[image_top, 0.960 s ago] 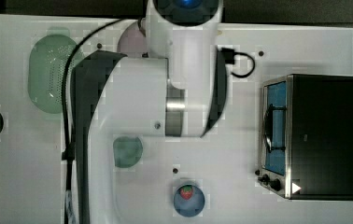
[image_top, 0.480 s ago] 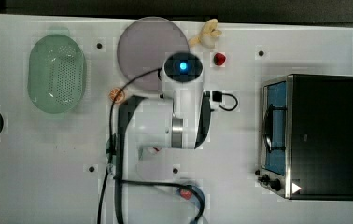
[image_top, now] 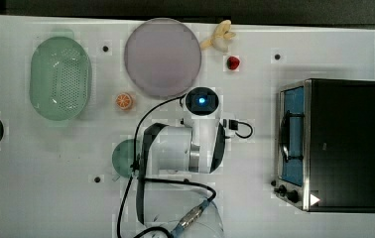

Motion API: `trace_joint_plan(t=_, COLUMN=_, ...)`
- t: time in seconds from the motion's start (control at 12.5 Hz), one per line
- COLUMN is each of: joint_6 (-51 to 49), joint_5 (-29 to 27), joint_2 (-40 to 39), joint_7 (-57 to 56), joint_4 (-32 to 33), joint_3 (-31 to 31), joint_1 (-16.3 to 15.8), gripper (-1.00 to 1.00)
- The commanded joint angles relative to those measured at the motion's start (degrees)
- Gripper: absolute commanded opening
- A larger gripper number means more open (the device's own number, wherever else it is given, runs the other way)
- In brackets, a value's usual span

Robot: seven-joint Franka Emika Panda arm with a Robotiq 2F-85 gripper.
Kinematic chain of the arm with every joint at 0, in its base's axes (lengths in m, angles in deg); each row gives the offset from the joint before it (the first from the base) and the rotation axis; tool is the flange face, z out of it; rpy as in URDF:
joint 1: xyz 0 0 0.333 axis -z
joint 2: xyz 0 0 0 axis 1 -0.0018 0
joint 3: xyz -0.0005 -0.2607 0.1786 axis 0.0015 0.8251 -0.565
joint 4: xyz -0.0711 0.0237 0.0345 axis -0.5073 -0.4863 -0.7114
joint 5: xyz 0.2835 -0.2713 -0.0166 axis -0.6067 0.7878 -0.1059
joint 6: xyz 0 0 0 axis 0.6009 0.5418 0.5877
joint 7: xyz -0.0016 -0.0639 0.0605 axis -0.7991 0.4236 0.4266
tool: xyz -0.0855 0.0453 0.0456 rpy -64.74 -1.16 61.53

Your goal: Pick Ketchup from oven and place it on table.

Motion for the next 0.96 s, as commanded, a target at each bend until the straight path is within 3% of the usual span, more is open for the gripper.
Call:
trace_joint_plan(t=0.08, joint_6=1.1, joint_5=-0.3, joint_2=1.9, joint_7=2.1, joint_4=-2.5, joint_3=-0.8, joint_1=0.2, gripper=1.0)
trace_joint_plan(t=0.48, joint_6=-9.1, joint_5=-0.3, joint_2=13.5, joint_7=2.1, joint_4=-8.6, joint_3=0.4, joint_1=0.3, gripper=1.0)
trace_joint_plan(t=0.72, joint_6=-19.9, joint_5=0.4, joint_2=21.4, joint_7=2.1, joint_4=-18.9, joint_3=0.6, joint_1=0.3, gripper=1.0)
trace_joint_plan(t=0.96, joint_6=-28.3, joint_5=3.9, joint_2=24.2, joint_7=2.1, joint_4=-30.6, joint_3=0.5, joint_1=0.3, gripper=1.0)
